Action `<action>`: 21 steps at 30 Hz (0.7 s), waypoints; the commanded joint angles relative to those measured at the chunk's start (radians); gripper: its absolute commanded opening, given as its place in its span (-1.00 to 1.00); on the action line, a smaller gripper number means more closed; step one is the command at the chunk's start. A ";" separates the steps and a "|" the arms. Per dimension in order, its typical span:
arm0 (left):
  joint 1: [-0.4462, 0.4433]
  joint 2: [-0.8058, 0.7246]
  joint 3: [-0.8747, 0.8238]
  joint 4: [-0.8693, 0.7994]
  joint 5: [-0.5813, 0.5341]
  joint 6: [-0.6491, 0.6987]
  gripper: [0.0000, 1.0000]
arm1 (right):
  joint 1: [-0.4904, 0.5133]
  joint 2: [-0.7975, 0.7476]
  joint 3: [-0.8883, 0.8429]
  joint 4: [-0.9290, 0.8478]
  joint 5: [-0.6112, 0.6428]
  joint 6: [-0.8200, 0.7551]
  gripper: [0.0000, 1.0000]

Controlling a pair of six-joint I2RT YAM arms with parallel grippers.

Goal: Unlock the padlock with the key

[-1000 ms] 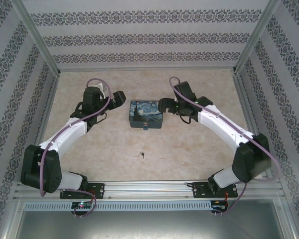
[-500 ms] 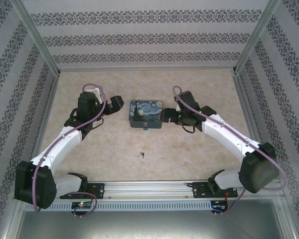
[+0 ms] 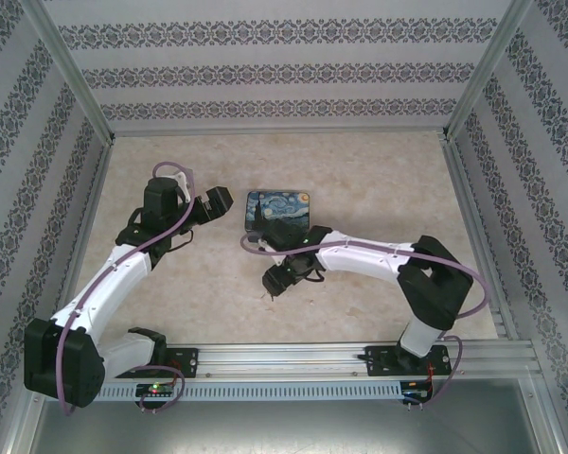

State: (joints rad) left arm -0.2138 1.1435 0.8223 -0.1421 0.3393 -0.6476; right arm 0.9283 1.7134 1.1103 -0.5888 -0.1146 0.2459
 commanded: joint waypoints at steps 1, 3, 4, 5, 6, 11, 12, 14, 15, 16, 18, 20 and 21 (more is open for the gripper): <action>0.014 -0.019 0.028 -0.044 -0.001 -0.013 0.99 | 0.019 0.028 0.033 -0.024 -0.013 -0.066 0.35; 0.017 -0.020 0.025 -0.039 -0.002 -0.017 0.99 | 0.034 0.039 0.033 -0.023 -0.026 -0.082 0.33; 0.017 -0.019 0.023 -0.036 -0.005 -0.019 0.98 | 0.039 0.043 0.033 -0.023 -0.032 -0.090 0.32; 0.020 -0.019 0.021 -0.032 -0.008 -0.022 0.99 | 0.045 0.047 0.031 -0.022 -0.039 -0.098 0.32; 0.019 -0.019 0.020 -0.030 -0.011 -0.023 0.99 | 0.049 0.050 0.030 -0.018 -0.044 -0.106 0.32; 0.024 -0.025 0.009 -0.027 -0.032 -0.034 0.99 | 0.061 0.082 0.037 -0.013 -0.058 -0.128 0.29; 0.024 -0.028 0.007 -0.028 -0.034 -0.037 0.99 | 0.063 0.089 0.041 -0.013 -0.061 -0.133 0.29; 0.027 -0.033 0.003 -0.026 -0.039 -0.044 0.99 | 0.066 0.106 0.051 -0.011 -0.061 -0.137 0.30; 0.029 -0.033 0.003 -0.025 -0.040 -0.046 0.99 | 0.067 0.114 0.055 -0.011 -0.061 -0.139 0.30; 0.030 -0.033 0.001 -0.025 -0.040 -0.046 0.99 | 0.068 0.122 0.061 -0.010 -0.060 -0.141 0.30; 0.030 -0.032 0.002 -0.025 -0.042 -0.049 0.99 | 0.072 0.135 0.071 -0.005 -0.058 -0.142 0.30; 0.031 -0.031 0.000 -0.025 -0.042 -0.052 0.99 | 0.073 0.150 0.083 -0.001 -0.056 -0.145 0.30; 0.032 -0.031 -0.001 -0.024 -0.042 -0.053 0.99 | 0.075 0.154 0.086 0.001 -0.054 -0.146 0.29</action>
State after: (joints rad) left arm -0.1940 1.1320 0.8230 -0.1581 0.3084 -0.6857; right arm 0.9871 1.8492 1.1641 -0.5938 -0.1596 0.1230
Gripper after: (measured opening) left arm 0.993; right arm 0.648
